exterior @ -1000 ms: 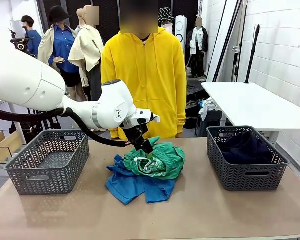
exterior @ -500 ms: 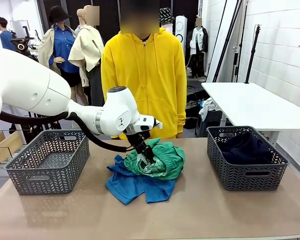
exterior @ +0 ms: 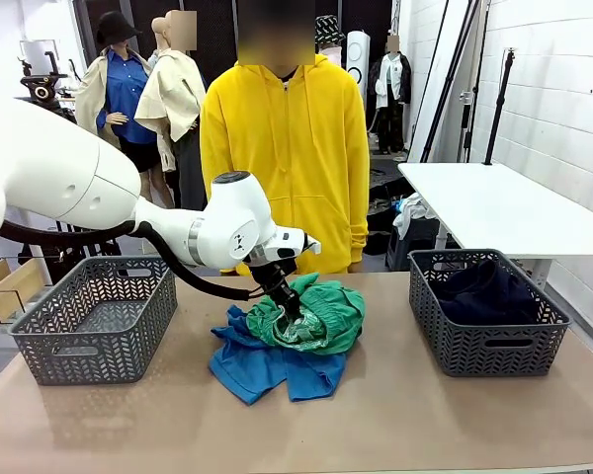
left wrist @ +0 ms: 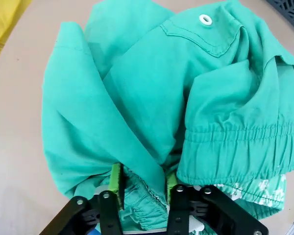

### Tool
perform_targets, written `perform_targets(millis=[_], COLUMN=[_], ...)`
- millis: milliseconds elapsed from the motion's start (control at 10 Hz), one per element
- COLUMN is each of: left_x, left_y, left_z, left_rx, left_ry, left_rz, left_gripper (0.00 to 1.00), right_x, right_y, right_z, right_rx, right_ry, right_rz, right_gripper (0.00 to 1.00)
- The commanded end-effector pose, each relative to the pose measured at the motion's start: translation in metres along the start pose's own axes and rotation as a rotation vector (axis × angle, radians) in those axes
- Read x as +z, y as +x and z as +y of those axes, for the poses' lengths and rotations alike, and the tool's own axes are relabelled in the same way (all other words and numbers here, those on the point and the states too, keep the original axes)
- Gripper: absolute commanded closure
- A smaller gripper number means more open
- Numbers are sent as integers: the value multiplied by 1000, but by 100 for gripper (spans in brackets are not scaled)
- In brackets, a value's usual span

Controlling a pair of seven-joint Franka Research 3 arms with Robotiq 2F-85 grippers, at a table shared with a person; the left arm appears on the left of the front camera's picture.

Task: Sort the tops and bottoms.
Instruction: Lift clothes from the center of the table with your left hand.

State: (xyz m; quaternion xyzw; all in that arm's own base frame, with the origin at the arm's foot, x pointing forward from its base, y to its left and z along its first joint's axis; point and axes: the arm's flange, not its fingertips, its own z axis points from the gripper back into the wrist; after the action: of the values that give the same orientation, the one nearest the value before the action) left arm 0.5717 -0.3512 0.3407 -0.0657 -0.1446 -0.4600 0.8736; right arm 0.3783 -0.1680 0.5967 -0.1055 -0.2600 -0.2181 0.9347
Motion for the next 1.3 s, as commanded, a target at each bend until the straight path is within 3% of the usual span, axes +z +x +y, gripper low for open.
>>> perform_targets(millis=[0, 500, 1200], left_x=[3, 43, 166], left_y=[-3, 1, 22], left_z=[-1, -4, 1], left_rx=[13, 3, -42], left_ry=[-8, -35, 21], left_rz=[-12, -75, -218], left_gripper=[100, 100, 100], right_x=[-1, -1, -1], right_y=[1, 1, 1], right_z=[1, 1, 1], right_rx=[3, 3, 3], right_ry=[-1, -1, -1], right_rz=[1, 1, 1], right_gripper=[0, 0, 0])
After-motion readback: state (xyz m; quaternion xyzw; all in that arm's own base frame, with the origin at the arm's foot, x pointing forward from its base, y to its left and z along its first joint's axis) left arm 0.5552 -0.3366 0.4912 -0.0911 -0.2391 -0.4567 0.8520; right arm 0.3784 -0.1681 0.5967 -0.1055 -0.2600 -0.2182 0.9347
